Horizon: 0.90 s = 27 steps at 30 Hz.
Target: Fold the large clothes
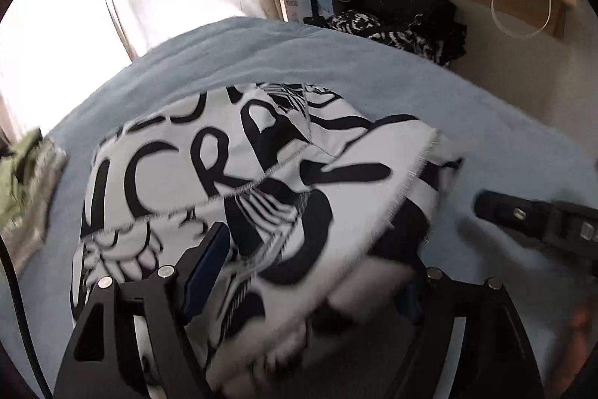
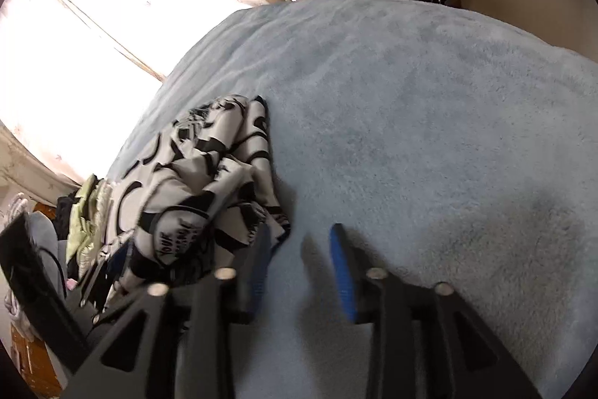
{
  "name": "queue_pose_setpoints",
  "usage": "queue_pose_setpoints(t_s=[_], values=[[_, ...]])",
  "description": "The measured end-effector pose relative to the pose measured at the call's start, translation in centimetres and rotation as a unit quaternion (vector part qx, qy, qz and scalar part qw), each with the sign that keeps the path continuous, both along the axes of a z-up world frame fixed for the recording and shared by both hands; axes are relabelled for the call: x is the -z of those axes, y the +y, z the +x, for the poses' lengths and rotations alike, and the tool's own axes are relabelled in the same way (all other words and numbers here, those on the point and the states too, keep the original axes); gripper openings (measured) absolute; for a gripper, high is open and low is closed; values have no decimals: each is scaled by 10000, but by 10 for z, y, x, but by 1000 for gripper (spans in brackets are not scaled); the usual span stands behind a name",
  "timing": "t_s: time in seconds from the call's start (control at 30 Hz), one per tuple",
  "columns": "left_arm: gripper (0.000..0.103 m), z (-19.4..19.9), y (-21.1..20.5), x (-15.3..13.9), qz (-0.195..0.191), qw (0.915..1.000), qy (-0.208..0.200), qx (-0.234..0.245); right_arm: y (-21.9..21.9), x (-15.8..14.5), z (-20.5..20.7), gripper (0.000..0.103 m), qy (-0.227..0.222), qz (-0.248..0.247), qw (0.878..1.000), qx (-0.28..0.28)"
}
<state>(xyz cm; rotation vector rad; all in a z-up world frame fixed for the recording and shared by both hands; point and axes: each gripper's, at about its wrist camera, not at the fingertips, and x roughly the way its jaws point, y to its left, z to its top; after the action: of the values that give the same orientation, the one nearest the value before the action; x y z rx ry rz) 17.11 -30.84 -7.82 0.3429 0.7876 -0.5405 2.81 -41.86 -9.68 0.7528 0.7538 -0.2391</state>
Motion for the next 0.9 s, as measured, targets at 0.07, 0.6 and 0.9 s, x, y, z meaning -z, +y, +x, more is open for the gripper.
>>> queue_pose_setpoints(t_s=[0.07,0.6,0.9], values=[[77,-7,12,-6,-167,9993,324,-15,1,-8,-3,46,-84,-48,9999,50],[80,57,162,-46,-868,9757,891,-1802,5,-44,82,47,-147,899,9887,-1194],[80,81,158,-9,-1008,9723,1406,-1573,-1,0,149,36,540,1345,9765,-1592]])
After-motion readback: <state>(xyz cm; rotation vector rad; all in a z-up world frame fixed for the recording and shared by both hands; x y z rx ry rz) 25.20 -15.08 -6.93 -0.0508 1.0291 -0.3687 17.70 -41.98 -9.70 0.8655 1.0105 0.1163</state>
